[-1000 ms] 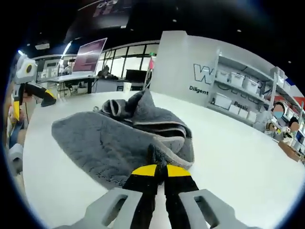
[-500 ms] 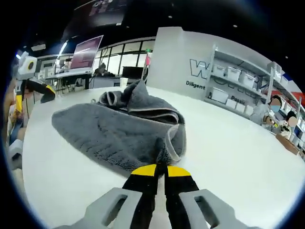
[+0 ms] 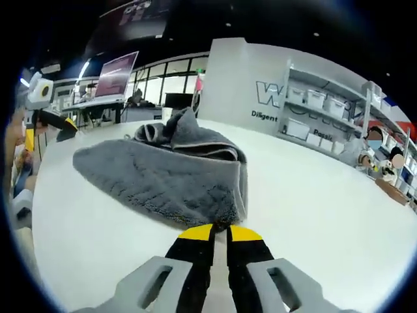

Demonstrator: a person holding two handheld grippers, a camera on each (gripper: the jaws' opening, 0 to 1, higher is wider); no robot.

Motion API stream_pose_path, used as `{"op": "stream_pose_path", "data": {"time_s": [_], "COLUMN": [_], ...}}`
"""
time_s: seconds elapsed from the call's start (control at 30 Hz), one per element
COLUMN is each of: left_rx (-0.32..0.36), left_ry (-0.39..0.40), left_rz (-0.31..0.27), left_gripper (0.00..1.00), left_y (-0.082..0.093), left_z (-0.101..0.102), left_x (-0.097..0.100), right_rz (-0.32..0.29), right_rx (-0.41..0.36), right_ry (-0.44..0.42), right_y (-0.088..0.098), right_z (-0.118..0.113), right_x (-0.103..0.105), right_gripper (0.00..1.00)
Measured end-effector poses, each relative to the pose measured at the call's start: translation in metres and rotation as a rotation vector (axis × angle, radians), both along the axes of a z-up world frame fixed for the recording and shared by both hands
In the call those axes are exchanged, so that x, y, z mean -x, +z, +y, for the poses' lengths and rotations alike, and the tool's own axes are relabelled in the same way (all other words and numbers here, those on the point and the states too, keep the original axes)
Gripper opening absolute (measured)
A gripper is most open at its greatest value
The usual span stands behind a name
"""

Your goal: Open the folded towel by lifting each exposed corner and separating the folded layers until the towel lies flat within the target outline without major curled edges

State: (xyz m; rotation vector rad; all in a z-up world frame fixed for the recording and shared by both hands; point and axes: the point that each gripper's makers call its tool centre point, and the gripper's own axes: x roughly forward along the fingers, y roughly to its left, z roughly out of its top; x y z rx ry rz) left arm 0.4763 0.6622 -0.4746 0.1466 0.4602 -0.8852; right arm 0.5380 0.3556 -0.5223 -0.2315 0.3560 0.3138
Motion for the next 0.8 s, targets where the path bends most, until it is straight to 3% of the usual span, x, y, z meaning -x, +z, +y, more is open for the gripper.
{"op": "stream_pose_path", "data": {"time_s": [0.07, 0.17, 0.37, 0.5, 0.67, 0.8], "left_rx": [-0.001, 0.000, 0.002, 0.002, -0.003, -0.011], "left_ry": [-0.003, -0.006, 0.000, 0.004, 0.003, 0.000], "left_rz": [0.003, 0.006, -0.001, -0.001, 0.005, 0.011], "left_gripper": [0.93, 0.93, 0.93, 0.93, 0.93, 0.93], "left_y": [-0.001, -0.001, 0.001, 0.002, -0.001, -0.004], "left_z": [-0.001, -0.002, 0.001, 0.003, 0.002, 0.000], "left_x": [0.000, 0.001, 0.000, 0.000, 0.000, -0.001], "right_rz": [0.000, 0.008, -0.032, -0.030, 0.070, 0.079], "right_rx": [0.010, -0.001, -0.017, -0.014, -0.004, 0.023], "right_ry": [-0.010, -0.013, -0.040, -0.028, 0.071, 0.092], "right_y": [-0.001, 0.000, 0.018, 0.025, 0.010, 0.006], "right_z": [-0.004, -0.007, -0.014, -0.012, 0.006, 0.013], "right_x": [0.001, 0.004, 0.010, 0.015, 0.024, 0.021], "right_gripper": [0.01, 0.11, 0.19, 0.41, 0.65, 0.83]}}
